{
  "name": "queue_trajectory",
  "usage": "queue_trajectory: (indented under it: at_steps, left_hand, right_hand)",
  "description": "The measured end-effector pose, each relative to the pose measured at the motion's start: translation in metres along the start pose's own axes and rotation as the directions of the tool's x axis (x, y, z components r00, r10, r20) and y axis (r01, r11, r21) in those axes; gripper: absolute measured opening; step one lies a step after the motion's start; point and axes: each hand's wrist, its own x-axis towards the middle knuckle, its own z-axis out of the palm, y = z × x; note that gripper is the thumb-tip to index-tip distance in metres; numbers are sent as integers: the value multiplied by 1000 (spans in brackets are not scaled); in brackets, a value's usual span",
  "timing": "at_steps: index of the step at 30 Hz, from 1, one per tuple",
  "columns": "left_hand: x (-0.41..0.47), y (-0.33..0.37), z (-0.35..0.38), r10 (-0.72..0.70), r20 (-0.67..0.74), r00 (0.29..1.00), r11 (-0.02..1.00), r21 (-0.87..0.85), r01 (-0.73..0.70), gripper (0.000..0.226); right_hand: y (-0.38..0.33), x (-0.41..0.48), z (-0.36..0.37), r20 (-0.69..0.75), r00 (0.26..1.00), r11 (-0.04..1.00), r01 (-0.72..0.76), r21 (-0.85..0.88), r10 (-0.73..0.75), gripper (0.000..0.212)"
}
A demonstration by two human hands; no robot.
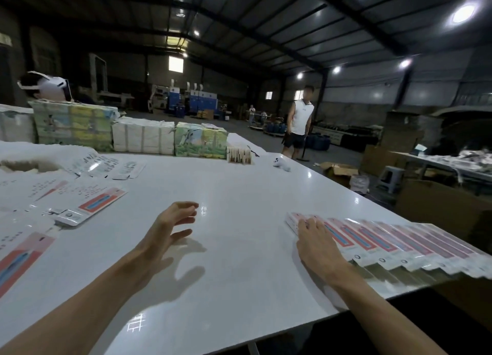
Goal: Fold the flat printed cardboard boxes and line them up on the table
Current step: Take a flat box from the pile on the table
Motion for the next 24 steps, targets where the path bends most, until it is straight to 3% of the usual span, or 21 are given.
queue_trajectory:
  at_steps: [4, 9, 11, 14, 19, 22, 24]
  left_hand:
    - [-6, 1, 1, 15, 19, 1000, 996, 86, -17, 41]
    - [-8, 5, 1, 6, 17, 1000, 989, 147, -8, 17]
    - [-10, 7, 3, 6, -10, 1000, 982, 186, -4, 17]
    - [-13, 9, 6, 15, 8, 1000, 968, 250, -16, 18]
    - [-8, 27, -6, -117, 14, 993, 936, 336, 105, 17]
    - [-6, 47, -33, -90, -108, 990, 755, 641, 139, 14]
    - [-9, 62, -57, -122, -162, 979, 540, 817, 202, 19]
  right_hand:
    - [16, -3, 2, -5, 999, 999, -39, -13, 38, 50]
    - [13, -3, -4, -31, 997, 985, -78, -153, 74, 57]
    - [-8, 4, -12, -65, 998, 993, -17, -117, 10, 57]
    - [-61, 21, -24, -173, 976, 991, 134, 3, -131, 39]
    - [-151, 45, -25, -274, 902, 916, 379, 132, -334, 30]
    - [-178, 48, -12, -274, 883, 866, 445, 227, -382, 27]
    - [-182, 47, 0, -264, 872, 834, 479, 275, -413, 31]
